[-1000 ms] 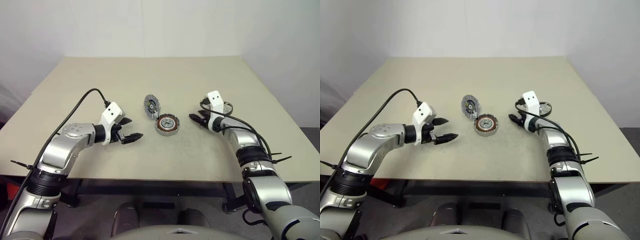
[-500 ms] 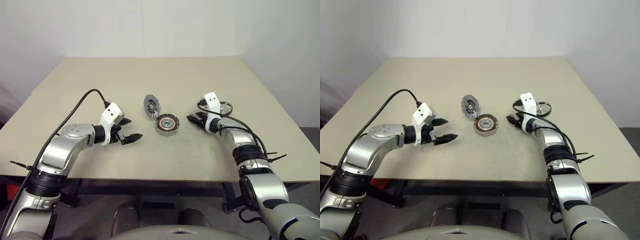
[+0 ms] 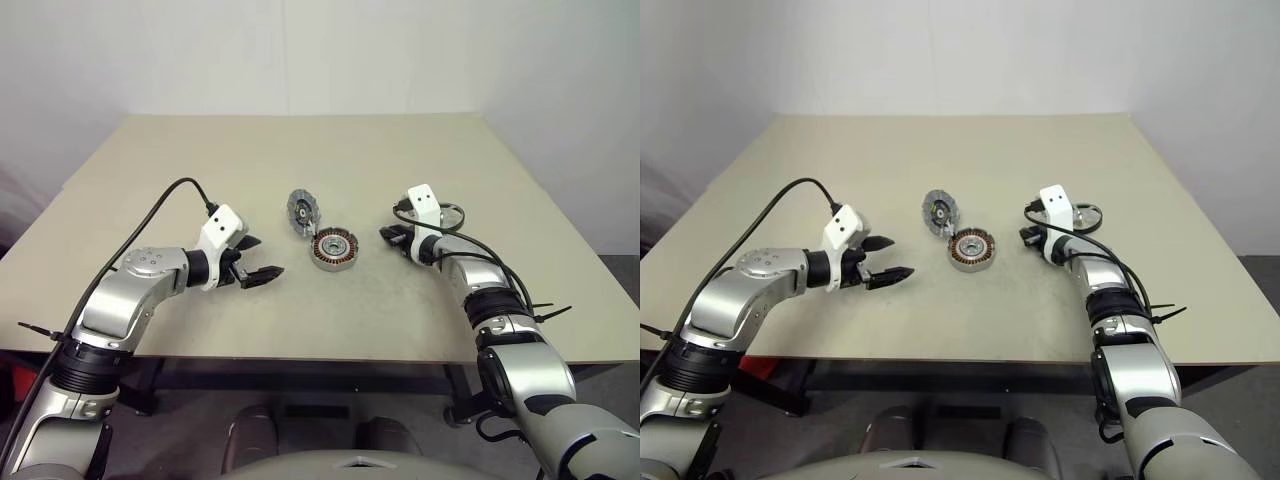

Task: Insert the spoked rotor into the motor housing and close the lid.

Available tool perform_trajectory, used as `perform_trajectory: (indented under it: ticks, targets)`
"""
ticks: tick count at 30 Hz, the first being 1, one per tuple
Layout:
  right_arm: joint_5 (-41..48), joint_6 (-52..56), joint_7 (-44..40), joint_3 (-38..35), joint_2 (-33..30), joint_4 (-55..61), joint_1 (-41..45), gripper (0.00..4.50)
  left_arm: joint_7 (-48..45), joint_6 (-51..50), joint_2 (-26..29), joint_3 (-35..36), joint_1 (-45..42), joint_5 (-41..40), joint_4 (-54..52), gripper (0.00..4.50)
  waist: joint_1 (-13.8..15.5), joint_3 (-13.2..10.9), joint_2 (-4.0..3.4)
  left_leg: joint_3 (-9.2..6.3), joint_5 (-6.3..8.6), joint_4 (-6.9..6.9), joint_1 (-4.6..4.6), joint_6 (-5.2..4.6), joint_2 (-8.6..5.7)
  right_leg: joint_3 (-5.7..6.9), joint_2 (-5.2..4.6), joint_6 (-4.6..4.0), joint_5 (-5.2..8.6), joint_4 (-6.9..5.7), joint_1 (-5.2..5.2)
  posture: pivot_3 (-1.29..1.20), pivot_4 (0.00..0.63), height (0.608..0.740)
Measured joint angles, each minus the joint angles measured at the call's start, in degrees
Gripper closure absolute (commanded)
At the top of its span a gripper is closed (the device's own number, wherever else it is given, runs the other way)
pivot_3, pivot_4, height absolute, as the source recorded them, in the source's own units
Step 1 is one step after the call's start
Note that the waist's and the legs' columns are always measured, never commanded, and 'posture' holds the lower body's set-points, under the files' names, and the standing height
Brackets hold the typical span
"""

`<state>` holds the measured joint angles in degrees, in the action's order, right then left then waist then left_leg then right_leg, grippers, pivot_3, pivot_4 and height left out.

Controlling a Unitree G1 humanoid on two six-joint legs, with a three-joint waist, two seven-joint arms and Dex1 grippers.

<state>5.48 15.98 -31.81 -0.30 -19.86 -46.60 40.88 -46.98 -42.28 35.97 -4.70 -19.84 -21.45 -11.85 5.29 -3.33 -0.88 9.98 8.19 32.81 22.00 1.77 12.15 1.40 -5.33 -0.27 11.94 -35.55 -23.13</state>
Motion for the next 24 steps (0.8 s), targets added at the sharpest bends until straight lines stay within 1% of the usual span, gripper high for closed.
perform_trajectory:
  ticks: [6,8,9,13,16,18,20,21,24]
  targets:
    - [-0.5,-0.6,-0.2,0.0,-0.2,-0.4,0.1,3.40,0.0,0.0,0.0,0.0,0.0,0.0,0.0,0.00,0.1,0.0,0.00,0.00,0.00,0.03,0.00,0.00,0.00,0.00,-0.01,0.01,0.01,0.00,0.04,0.00,0.000,0.740]
    - [-0.6,-0.6,-0.3,0.0,-0.2,-0.4,0.1,3.74,0.0,0.0,0.0,0.0,0.0,0.0,0.0,0.00,0.1,0.0,0.00,0.00,0.00,0.03,0.00,0.00,0.00,0.00,-0.01,0.01,0.01,0.00,0.04,0.00,0.000,0.740]
    - [-0.6,-0.6,-0.4,0.0,-0.2,-0.4,0.1,3.83,0.0,0.0,0.0,0.0,0.0,0.0,0.0,0.00,0.1,0.0,0.00,0.00,0.00,0.03,0.00,0.00,0.00,0.00,-0.01,0.01,0.00,0.00,0.04,0.00,0.000,0.740]
    - [-0.4,0.5,-1.2,-0.2,-0.3,1.3,-0.4,3.83,0.0,0.0,0.0,0.2,0.0,0.0,0.0,0.00,0.1,0.0,0.00,0.00,0.00,0.00,0.02,-0.01,0.00,0.01,0.00,0.00,0.00,0.01,0.01,0.00,0.000,0.740]
    - [0.4,3.0,-2.2,-0.2,-0.4,7.1,-1.7,3.83,-0.2,0.0,0.2,0.4,0.5,0.0,0.0,0.00,0.1,0.0,0.00,0.00,0.01,-0.06,0.07,-0.01,0.00,0.00,0.01,-0.07,-0.04,0.02,-0.05,0.00,0.000,0.740]
    - [1.3,5.1,-2.8,-0.2,-0.4,12.0,-2.0,3.83,-0.3,0.1,0.6,0.2,1.0,0.2,0.1,0.00,0.0,0.0,0.01,0.01,0.01,-0.08,0.08,-0.01,0.05,-0.01,0.06,-0.27,-0.16,0.02,-0.10,0.00,0.000,0.740]
    - [1.7,7.6,-3.0,-0.2,-0.2,17.6,-2.2,3.83,-0.6,0.9,1.0,-0.2,1.2,0.8,0.2,0.00,0.0,0.0,0.01,0.01,0.00,-0.10,0.06,-0.01,0.09,0.00,0.11,-0.24,-0.14,0.03,-0.10,0.00,0.000,0.740]
    - [1.9,8.3,-3.1,-0.1,0.0,19.5,-2.2,3.83,-0.8,1.2,1.1,-0.4,1.3,1.1,0.2,0.00,0.0,0.0,0.01,0.01,0.00,-0.11,0.05,0.00,0.09,0.00,0.11,0.00,0.00,0.03,-0.10,0.00,0.000,0.740]
    - [2.5,10.3,-2.9,0.0,0.9,22.9,-2.3,3.83,-0.8,1.8,1.1,-1.1,1.7,1.5,0.4,0.00,0.0,0.0,0.01,0.01,0.00,-0.08,0.06,0.00,0.08,-0.02,0.10,0.00,0.01,0.03,-0.09,0.00,0.000,0.740]
